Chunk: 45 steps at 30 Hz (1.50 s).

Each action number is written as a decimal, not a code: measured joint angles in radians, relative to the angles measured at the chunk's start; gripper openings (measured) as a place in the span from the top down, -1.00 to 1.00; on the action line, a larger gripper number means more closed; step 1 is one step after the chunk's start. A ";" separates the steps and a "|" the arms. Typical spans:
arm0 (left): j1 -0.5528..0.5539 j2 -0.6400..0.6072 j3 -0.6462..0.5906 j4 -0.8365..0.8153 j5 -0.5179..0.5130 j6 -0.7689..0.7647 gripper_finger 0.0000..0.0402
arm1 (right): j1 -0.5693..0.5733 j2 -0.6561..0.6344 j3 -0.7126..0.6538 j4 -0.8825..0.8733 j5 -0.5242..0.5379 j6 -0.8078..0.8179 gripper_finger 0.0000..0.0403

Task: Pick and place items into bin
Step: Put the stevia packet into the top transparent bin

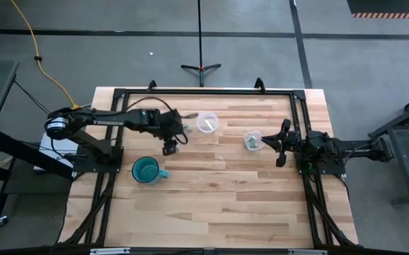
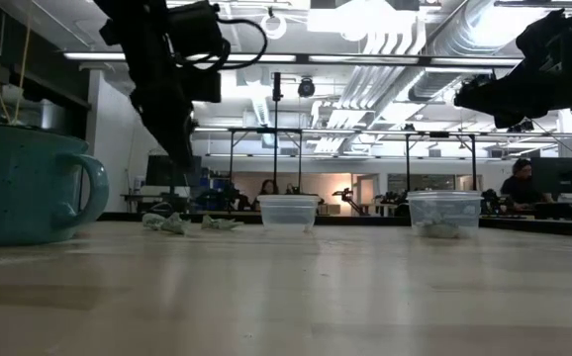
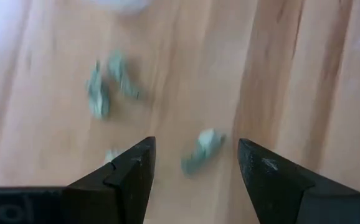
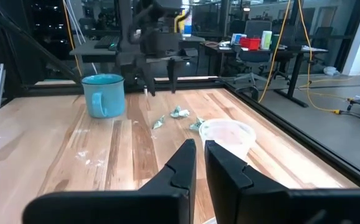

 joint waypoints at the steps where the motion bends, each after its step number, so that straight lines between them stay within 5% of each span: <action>1: -0.019 0.010 -0.006 0.023 -0.012 0.029 -0.30 | 0.000 0.000 0.000 0.000 0.000 0.000 0.88; 23: -0.074 0.290 -0.004 0.050 -0.040 0.161 -0.27 | 0.000 0.002 0.000 -0.026 -0.001 0.004 0.86; 28: -0.075 0.305 -0.004 0.054 -0.036 0.176 -0.03 | 0.000 0.002 0.000 -0.026 -0.002 0.004 0.86; 37: -0.074 0.306 0.037 0.067 0.013 0.195 0.85 | 0.000 0.002 0.000 -0.026 -0.001 0.003 0.86; 45: -0.075 0.306 0.236 0.077 -0.026 0.240 0.69 | 0.000 0.002 0.000 -0.029 -0.001 0.003 0.86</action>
